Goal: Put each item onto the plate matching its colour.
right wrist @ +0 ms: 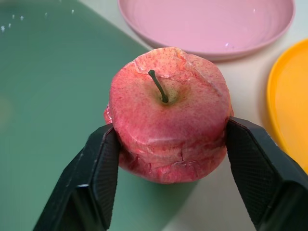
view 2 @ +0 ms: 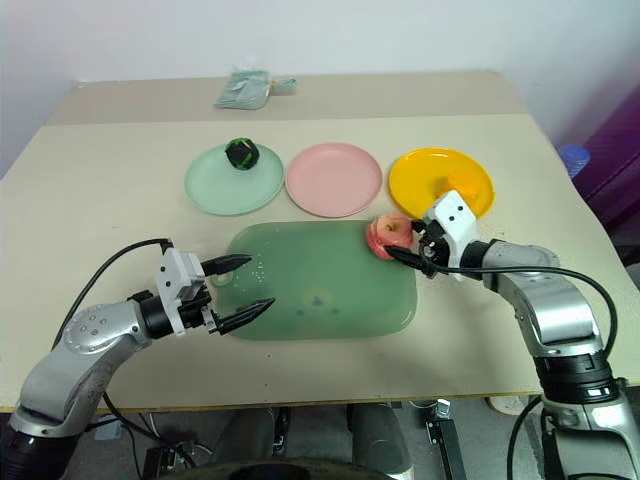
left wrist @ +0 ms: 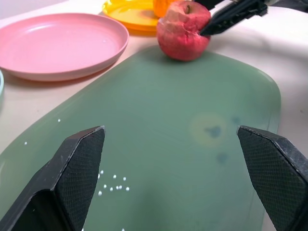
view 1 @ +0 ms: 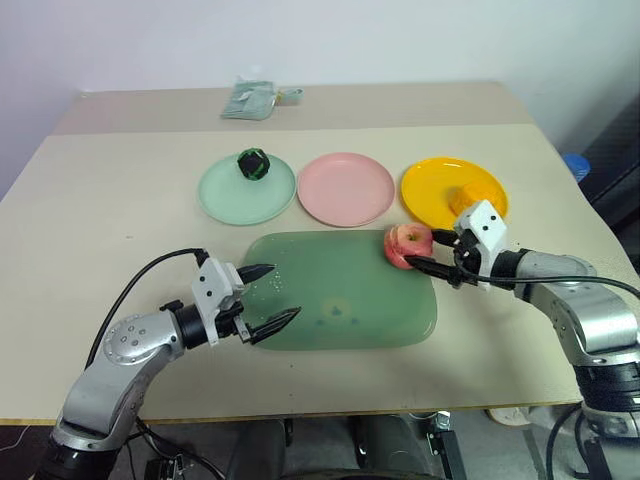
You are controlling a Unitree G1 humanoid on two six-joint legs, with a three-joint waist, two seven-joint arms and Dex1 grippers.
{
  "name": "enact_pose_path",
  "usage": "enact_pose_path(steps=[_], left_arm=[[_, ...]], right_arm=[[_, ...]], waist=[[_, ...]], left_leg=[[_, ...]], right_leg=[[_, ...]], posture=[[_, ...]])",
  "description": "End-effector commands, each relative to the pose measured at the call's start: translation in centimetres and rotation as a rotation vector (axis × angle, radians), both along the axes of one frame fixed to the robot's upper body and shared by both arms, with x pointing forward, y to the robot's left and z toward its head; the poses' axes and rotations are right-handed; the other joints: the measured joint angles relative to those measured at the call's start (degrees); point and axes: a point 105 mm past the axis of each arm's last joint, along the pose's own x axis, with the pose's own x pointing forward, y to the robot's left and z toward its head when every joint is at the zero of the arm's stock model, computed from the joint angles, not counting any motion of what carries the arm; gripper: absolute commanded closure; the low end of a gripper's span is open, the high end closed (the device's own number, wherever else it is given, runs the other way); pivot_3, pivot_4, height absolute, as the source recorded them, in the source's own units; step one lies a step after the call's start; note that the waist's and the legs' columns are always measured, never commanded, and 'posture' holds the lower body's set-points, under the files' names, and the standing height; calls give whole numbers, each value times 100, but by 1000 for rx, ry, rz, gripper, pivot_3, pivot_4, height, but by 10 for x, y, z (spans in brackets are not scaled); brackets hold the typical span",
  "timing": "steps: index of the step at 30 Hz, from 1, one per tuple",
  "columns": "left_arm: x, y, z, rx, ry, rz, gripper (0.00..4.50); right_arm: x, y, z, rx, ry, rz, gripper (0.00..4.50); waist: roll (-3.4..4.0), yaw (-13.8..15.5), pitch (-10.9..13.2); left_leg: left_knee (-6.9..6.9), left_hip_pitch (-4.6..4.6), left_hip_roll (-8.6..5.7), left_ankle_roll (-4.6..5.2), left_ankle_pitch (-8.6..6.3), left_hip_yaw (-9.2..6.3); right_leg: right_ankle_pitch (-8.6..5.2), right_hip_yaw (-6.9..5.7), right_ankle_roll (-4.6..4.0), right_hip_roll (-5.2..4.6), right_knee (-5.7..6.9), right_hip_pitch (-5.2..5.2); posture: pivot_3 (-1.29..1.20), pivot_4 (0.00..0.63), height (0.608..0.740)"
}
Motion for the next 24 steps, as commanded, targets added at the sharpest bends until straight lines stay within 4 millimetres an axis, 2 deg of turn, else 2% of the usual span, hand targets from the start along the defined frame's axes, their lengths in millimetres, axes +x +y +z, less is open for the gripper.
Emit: enact_pose_path(steps=[1,6,9,11,13,15,19,21,24], left_arm=[[-2,3,4,0,-24,19,0],[-3,7,3,-7,-24,60,0],[-3,8,3,-12,-25,84,0],[-4,9,2,-10,-26,100,0],[-4,14,4,-10,-36,132,0],[-4,17,5,-14,-45,166,0],[-4,20,7,-38,-58,231,0],[-5,29,6,-36,-65,284,0],[-1,53,5,-10,-83,396,0]], right_arm=[[8,25,33,79,-128,45,1868],[39,63,56,169,-191,15,1868],[78,74,53,164,-169,-139,1868],[93,76,49,145,-157,-190,1868],[102,80,49,148,-164,-191,821],[102,83,54,157,-197,-154,55],[89,78,69,182,-281,-51,55],[76,57,68,164,-308,-11,55],[51,22,60,139,-289,38,55]], waist=[[0,-25,0],[3,-99,2],[2,-135,1],[2,-122,1],[2,-111,1],[3,-116,1],[4,-149,2],[3,-130,1],[1,-50,0]], left_leg=[[0,0,0,0,0,1],[-1,-3,4,-1,0,-2],[-2,-6,0,-1,1,-3],[-1,-8,-2,-3,1,-1],[-2,-22,-4,-3,1,-6],[-4,-38,-6,-3,2,-2],[-6,-44,-4,-3,2,5],[-6,-43,-3,-3,2,4],[-6,-41,-3,-2,1,-4]], right_leg=[[0,0,0,0,0,-1],[0,0,-1,3,8,-10],[0,-1,-1,-4,7,-9],[1,-1,-1,-7,7,-13],[1,-5,-1,-9,6,-25],[1,-4,0,-14,6,-44],[1,0,0,-13,7,-55],[1,0,0,-13,8,-54],[1,-6,0,-14,1,-42]], posture=[[0,150,740],[0,150,740],[0,150,740],[0,150,740],[0,150,740],[0,150,740],[0,150,740],[0,150,740],[0,150,740]])
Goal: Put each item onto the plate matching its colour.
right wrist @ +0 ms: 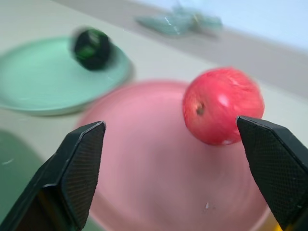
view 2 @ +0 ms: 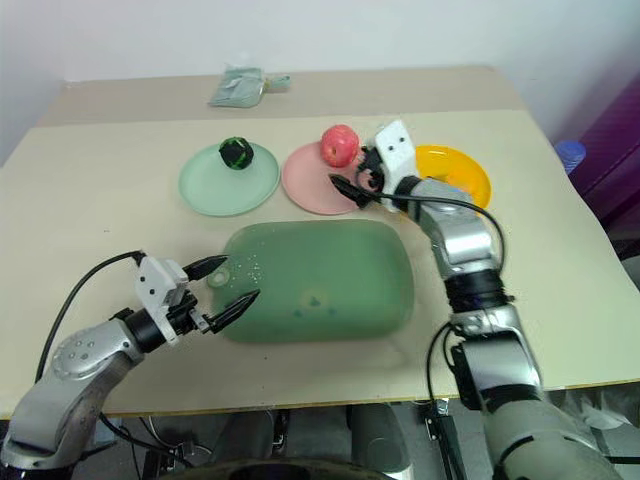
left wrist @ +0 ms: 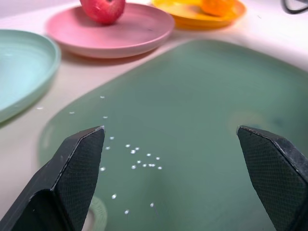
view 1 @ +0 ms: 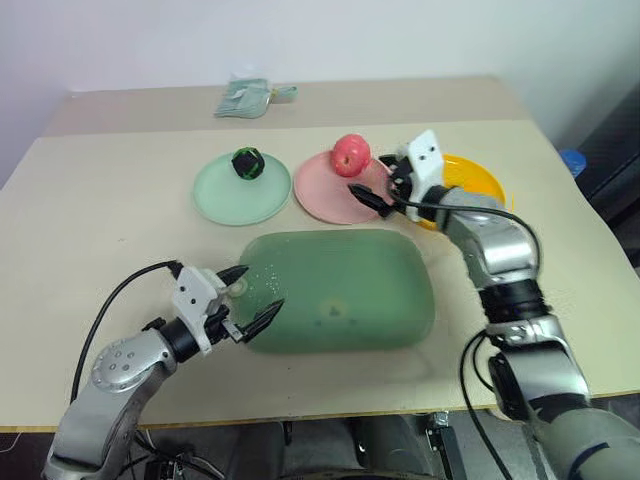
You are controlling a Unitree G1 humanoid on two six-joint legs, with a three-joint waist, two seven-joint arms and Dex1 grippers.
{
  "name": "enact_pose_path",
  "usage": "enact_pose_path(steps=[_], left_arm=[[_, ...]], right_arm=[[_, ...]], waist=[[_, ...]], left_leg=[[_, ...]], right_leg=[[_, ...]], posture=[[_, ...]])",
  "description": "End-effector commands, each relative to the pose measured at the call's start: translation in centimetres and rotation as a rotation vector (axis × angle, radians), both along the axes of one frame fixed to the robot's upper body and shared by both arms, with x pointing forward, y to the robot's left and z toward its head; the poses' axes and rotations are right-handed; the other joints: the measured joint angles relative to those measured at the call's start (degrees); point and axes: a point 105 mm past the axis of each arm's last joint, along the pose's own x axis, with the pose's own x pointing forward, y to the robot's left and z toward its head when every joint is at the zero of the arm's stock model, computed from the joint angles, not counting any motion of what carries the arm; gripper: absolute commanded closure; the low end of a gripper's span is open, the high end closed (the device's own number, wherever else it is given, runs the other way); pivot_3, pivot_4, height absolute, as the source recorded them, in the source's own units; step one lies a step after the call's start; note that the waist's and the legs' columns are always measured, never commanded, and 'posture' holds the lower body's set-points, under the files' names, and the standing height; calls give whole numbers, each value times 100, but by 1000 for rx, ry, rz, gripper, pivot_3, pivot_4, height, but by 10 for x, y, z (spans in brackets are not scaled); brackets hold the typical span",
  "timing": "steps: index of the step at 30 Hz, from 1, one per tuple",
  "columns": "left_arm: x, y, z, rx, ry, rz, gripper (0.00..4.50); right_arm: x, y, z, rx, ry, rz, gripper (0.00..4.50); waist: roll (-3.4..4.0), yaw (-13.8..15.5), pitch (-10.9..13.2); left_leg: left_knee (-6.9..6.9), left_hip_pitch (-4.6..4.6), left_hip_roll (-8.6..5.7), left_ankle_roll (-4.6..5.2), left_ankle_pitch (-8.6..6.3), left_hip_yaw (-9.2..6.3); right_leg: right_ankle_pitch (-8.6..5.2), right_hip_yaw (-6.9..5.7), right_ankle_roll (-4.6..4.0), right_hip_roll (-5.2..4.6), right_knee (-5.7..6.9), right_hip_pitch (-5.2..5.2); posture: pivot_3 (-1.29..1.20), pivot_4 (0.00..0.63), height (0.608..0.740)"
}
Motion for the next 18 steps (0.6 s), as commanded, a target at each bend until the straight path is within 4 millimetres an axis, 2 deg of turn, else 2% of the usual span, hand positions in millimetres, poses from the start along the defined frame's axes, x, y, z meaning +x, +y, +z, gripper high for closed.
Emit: enact_pose_path(steps=[1,4,7,10,12,18], left_arm=[[8,37,11,43,-77,167,0],[12,83,11,75,-90,347,0],[5,115,9,106,-85,450,0],[-4,126,5,119,-64,477,0],[-8,127,2,122,-56,481,0],[-15,123,2,104,-53,496,0]], right_arm=[[-28,-37,4,-7,-13,48,55],[-56,-74,-16,-49,82,41,55],[-77,-102,-31,-74,159,6,55],[-83,-116,-36,-78,188,-32,55],[-84,-123,-39,-75,199,-50,55],[-70,-123,-43,-86,204,-60,55]], waist=[[0,48,0],[2,80,0],[2,43,0],[2,-29,0],[2,-41,0],[1,-57,0]], left_leg=[[0,0,-1,0,0,2],[2,11,0,0,0,7],[1,23,2,1,0,9],[1,32,3,1,-1,15],[2,43,3,1,-1,13],[1,44,4,1,-1,12]], right_leg=[[0,1,0,-1,0,1],[0,4,0,4,4,7],[-1,5,-2,14,4,18],[-1,10,-1,13,4,27],[-1,9,-1,13,4,39],[-1,9,-1,11,1,41]], posture=[[0,150,740],[0,150,740],[0,150,740],[0,150,740],[0,150,740],[0,150,740]])
